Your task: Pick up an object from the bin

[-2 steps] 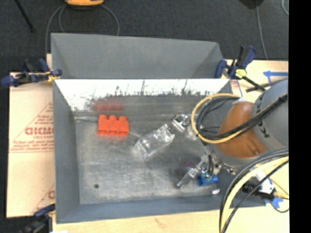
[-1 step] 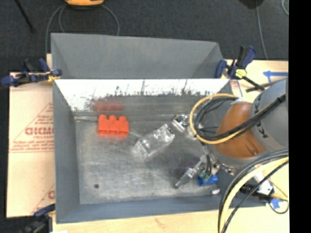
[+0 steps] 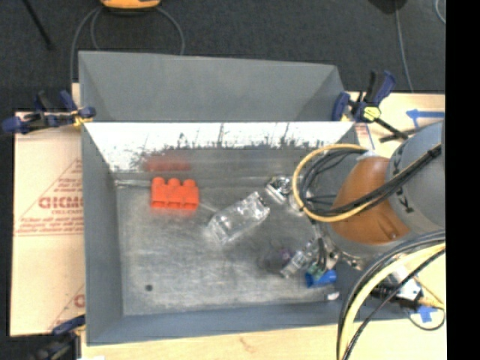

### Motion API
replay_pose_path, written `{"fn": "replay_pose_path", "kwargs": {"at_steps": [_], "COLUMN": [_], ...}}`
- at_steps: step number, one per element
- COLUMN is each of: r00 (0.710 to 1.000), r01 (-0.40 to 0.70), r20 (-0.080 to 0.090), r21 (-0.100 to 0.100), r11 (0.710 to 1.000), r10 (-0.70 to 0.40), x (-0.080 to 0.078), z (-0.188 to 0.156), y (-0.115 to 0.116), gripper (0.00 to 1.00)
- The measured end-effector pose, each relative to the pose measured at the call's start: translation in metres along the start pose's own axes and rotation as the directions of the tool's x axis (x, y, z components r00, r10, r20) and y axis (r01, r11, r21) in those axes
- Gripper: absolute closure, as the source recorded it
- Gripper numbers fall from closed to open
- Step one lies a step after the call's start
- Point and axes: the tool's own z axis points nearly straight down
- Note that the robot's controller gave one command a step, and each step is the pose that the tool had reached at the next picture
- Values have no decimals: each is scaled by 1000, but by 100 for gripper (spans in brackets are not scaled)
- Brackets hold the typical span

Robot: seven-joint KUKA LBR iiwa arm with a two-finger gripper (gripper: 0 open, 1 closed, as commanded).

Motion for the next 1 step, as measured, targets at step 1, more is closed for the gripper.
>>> {"fn": "replay_pose_path", "kwargs": {"at_steps": [1], "r00": [1000], "r01": [1], "r20": [0], "r21": [0], "r11": [1000], "r10": [-1], "x": [0], "z": [0], "y": [0], "gripper": [100]}}
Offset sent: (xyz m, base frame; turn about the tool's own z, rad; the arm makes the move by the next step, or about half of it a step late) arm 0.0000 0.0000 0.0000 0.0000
